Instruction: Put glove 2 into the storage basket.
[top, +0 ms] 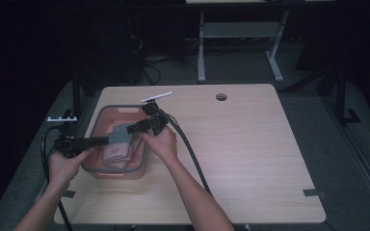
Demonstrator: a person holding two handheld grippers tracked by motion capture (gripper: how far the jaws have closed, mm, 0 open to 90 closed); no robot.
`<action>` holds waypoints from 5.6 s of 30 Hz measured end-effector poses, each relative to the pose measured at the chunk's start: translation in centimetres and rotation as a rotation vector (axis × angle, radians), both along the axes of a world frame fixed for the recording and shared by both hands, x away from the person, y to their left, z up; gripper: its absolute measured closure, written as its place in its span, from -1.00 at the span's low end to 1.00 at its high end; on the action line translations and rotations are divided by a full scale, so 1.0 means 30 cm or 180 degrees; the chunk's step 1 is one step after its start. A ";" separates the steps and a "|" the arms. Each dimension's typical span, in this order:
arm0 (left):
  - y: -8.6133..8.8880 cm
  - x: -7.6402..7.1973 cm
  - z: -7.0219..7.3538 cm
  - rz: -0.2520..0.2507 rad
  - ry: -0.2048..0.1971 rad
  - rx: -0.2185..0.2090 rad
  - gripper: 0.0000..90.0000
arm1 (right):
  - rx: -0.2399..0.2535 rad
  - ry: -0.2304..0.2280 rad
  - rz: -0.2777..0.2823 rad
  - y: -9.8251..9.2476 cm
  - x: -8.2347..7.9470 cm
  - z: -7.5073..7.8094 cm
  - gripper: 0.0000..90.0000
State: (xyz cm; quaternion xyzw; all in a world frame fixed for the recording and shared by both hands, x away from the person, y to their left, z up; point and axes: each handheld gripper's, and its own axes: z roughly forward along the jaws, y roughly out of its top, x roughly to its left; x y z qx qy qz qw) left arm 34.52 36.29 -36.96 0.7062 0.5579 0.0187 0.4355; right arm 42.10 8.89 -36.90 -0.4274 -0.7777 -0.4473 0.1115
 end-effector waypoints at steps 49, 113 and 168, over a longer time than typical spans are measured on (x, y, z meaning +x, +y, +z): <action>-0.200 0.032 0.069 -0.0345 -0.0176 -0.0159 -0.11 | 0.0230 0.0000 -0.0246 -0.299 -0.028 0.046 -0.14; -0.571 0.054 0.074 -0.0943 -0.0253 -0.0174 -0.20 | 0.0420 0.0060 -0.0621 -0.743 -0.073 0.004 -0.25; -0.731 -0.056 -0.061 -0.1260 -0.0235 -0.0209 -0.39 | 0.0306 0.0240 -0.0947 -1.052 -0.204 -0.156 -0.30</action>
